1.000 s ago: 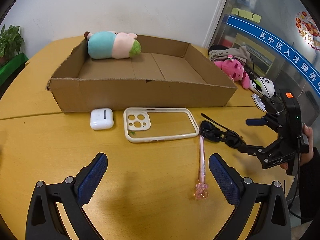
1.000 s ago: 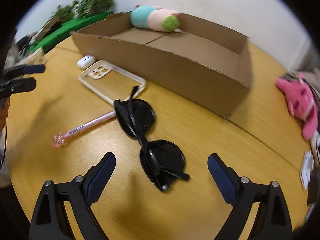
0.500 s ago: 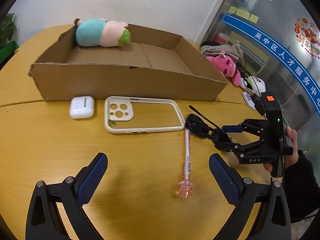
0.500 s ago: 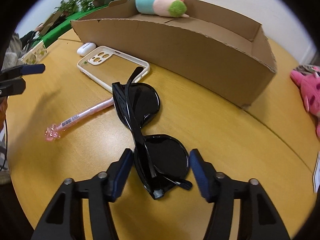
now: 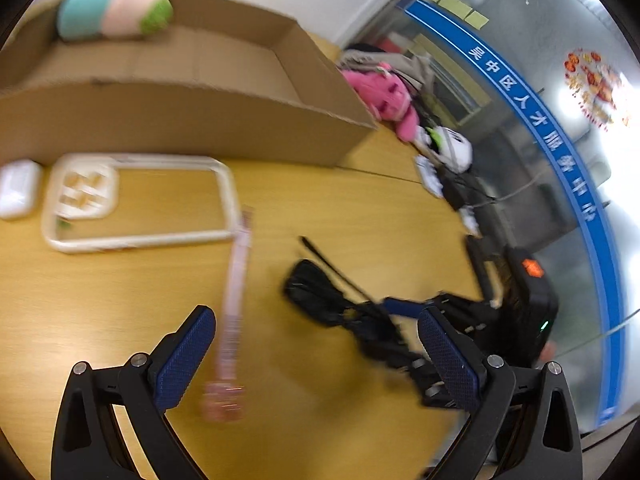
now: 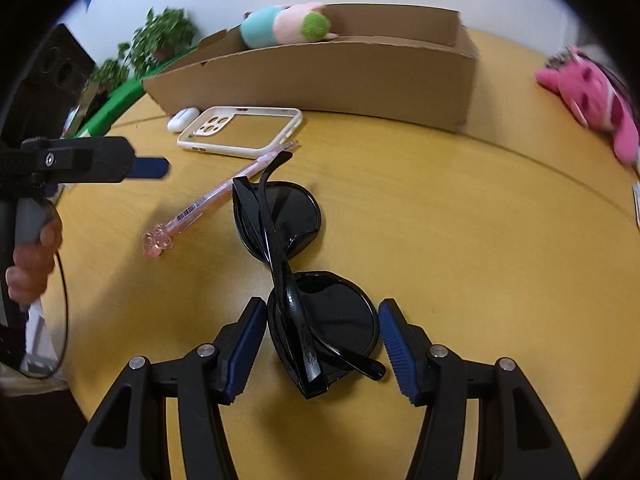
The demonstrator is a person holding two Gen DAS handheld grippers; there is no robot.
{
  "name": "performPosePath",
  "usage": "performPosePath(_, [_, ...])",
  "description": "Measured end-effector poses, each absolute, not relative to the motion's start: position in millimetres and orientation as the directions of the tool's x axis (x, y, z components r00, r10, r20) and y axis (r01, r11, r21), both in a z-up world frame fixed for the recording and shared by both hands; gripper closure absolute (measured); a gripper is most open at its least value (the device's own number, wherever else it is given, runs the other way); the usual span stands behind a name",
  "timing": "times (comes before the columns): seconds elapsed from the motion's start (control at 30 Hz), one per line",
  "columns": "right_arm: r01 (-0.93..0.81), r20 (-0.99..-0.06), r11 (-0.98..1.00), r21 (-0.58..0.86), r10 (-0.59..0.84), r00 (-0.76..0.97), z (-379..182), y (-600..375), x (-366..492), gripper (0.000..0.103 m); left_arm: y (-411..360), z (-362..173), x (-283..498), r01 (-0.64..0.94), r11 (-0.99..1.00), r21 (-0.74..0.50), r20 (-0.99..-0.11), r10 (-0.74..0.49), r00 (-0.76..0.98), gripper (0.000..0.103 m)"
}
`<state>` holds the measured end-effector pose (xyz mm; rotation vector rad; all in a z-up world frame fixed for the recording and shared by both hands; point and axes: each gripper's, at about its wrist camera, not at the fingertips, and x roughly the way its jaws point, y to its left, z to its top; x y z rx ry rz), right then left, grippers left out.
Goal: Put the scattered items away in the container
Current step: 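Lift the sunglasses with the right gripper toward the box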
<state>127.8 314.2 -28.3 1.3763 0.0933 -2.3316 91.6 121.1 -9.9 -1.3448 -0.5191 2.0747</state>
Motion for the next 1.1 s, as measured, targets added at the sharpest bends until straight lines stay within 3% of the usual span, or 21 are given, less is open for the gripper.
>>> performPosePath(0.13, [0.35,-0.839,-0.917,0.192,-0.338,-0.427,-28,323,137,0.046,146,-16,84,-0.247,-0.652,-0.716,-0.622,0.758,-0.197,0.0])
performPosePath(0.33, [0.259,-0.807,-0.919,0.297,-0.386,-0.446,-29,343,146,0.046,175,-33,74,-0.178,-0.657,-0.733,-0.641,0.754,-0.144,0.004])
performPosePath(0.43, [0.259,-0.799,-0.916,0.306,-0.395,-0.453,-30,342,152,0.046,184,-40,67,-0.155,-0.661,-0.734,-0.649,0.75,-0.127,0.015])
performPosePath(0.57, [0.246,-0.793,-0.918,0.311,-0.394,-0.466,-30,340,155,0.046,193,-48,64,-0.139,-0.671,-0.728,-0.665,0.741,-0.089,0.048])
performPosePath(0.63, [0.242,-0.794,-0.921,0.305,-0.386,-0.47,-30,339,156,0.046,193,-50,64,-0.135,-0.676,-0.725,-0.671,0.737,-0.084,0.057])
performPosePath(1.1, [0.278,-0.745,-0.935,0.222,-0.346,-0.571,18,316,142,0.046,169,17,47,-0.268,-0.639,-0.721,-0.614,0.769,-0.18,0.07])
